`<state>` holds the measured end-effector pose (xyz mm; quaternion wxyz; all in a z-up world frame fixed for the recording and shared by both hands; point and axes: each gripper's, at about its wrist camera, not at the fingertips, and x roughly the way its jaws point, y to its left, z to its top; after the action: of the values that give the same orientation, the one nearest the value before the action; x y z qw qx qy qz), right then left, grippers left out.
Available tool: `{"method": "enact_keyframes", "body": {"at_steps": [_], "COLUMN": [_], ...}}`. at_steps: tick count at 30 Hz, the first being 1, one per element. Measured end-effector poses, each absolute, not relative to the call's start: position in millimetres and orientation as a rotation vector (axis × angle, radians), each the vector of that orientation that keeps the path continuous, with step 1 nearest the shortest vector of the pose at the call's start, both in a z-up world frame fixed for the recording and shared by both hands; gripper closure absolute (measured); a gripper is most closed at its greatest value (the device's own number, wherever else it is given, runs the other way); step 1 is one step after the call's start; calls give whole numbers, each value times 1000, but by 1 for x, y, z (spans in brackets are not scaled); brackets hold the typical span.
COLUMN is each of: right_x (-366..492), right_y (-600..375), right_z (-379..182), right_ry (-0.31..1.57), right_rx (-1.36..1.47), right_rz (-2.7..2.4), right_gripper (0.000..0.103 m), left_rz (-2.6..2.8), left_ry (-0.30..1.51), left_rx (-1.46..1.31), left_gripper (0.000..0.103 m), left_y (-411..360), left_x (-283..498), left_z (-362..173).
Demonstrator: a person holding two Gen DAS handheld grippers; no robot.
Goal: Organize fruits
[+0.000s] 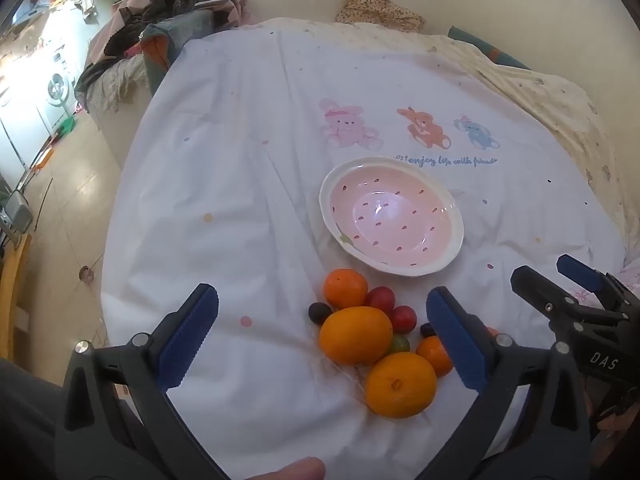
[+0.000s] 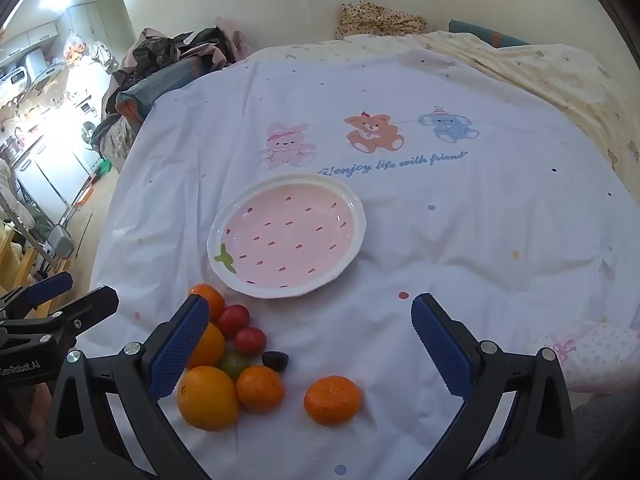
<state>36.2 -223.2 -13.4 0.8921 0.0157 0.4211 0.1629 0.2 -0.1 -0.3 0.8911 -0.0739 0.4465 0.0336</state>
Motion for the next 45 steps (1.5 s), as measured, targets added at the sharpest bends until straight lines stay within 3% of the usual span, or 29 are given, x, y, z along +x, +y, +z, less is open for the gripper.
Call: {"method": "enact_keyframes", "body": {"at_steps": [45], "right_x": [35], "right_y": [-225], "right_z": [-13], "right_ry": [866], "right_rx": [12], "right_rz": [325], "right_gripper": [0], "left_rz": [72], "left_ry": [901], "left_rx": [-151], "left_gripper": [0], "left_y": [-1], "left_x": [-4], "left_z": [7]}}
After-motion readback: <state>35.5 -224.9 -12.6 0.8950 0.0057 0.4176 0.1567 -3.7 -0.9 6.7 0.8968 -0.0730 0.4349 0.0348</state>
